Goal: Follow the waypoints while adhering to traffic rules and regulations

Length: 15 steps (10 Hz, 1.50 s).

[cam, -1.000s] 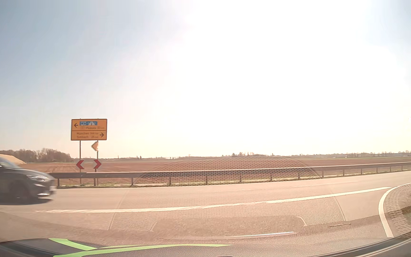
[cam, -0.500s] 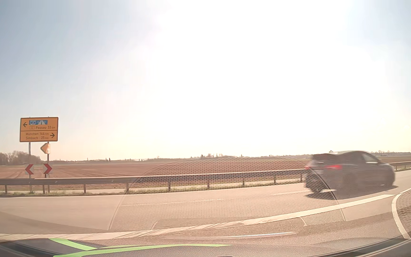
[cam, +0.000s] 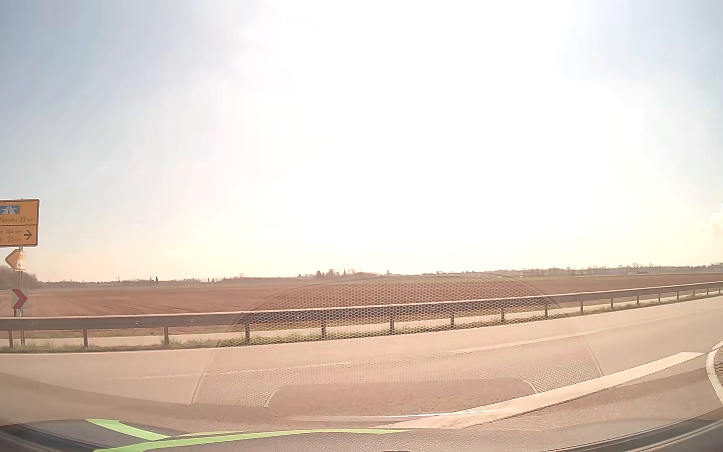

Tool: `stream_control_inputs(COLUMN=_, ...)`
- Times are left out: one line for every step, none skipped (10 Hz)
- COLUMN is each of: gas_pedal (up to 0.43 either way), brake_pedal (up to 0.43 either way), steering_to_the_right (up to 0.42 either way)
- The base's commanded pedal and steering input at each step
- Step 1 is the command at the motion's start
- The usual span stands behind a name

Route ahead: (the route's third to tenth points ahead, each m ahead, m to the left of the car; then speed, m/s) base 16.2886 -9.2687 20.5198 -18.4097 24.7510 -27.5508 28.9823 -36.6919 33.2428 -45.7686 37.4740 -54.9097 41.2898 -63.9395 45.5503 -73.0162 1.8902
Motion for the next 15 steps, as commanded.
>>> stream_control_inputs(gas_pedal=0.0, brake_pedal=0.311, steering_to_the_right=0.226)
stream_control_inputs(gas_pedal=0.0, brake_pedal=0.311, steering_to_the_right=0.225)
stream_control_inputs(gas_pedal=0.0, brake_pedal=0.311, steering_to_the_right=0.226)
stream_control_inputs(gas_pedal=0.0, brake_pedal=0.305, steering_to_the_right=0.226)
stream_control_inputs(gas_pedal=0.0, brake_pedal=0.311, steering_to_the_right=0.226)
stream_control_inputs(gas_pedal=0.0, brake_pedal=0.305, steering_to_the_right=0.226)
stream_control_inputs(gas_pedal=0.0, brake_pedal=0.305, steering_to_the_right=0.226)
stream_control_inputs(gas_pedal=0.0, brake_pedal=0.299, steering_to_the_right=0.225)
stream_control_inputs(gas_pedal=0.0, brake_pedal=0.299, steering_to_the_right=0.226)
stream_control_inputs(gas_pedal=0.0, brake_pedal=0.274, steering_to_the_right=0.226)
stream_control_inputs(gas_pedal=0.0, brake_pedal=0.0, steering_to_the_right=0.226)
stream_control_inputs(gas_pedal=0.0, brake_pedal=0.0, steering_to_the_right=0.226)
stream_control_inputs(gas_pedal=0.0, brake_pedal=0.0, steering_to_the_right=0.226)
stream_control_inputs(gas_pedal=0.169, brake_pedal=0.0, steering_to_the_right=0.226)
stream_control_inputs(gas_pedal=0.28, brake_pedal=0.0, steering_to_the_right=0.225)
